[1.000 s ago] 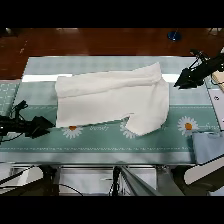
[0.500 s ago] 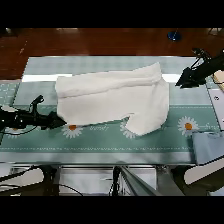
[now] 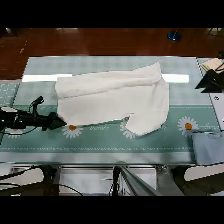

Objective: Fold the shirts.

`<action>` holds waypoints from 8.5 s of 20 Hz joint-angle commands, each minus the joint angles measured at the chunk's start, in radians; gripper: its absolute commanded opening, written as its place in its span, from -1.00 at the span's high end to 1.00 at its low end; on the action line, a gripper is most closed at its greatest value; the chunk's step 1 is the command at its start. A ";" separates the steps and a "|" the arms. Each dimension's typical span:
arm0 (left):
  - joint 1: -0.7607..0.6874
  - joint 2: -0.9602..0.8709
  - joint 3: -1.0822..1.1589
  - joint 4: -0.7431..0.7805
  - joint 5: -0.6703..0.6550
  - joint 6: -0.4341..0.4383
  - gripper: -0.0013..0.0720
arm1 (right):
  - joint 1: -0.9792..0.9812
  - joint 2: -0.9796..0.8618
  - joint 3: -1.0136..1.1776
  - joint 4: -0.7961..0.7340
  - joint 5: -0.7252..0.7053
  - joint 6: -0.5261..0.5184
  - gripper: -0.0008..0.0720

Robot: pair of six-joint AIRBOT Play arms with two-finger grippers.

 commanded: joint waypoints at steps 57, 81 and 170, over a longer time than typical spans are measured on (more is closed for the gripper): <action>-0.167 -0.351 0.782 -0.232 0.272 -0.003 0.88 | 0.443 -0.080 -0.280 0.434 -1.298 -0.068 0.93; 0.001 -0.227 0.869 -0.182 0.269 -0.021 -0.49 | 0.194 -0.068 0.108 0.058 -0.714 0.114 -0.51; -0.937 -0.536 1.040 -0.153 0.405 -0.724 0.89 | 0.414 0.053 0.140 0.259 -0.230 0.021 0.93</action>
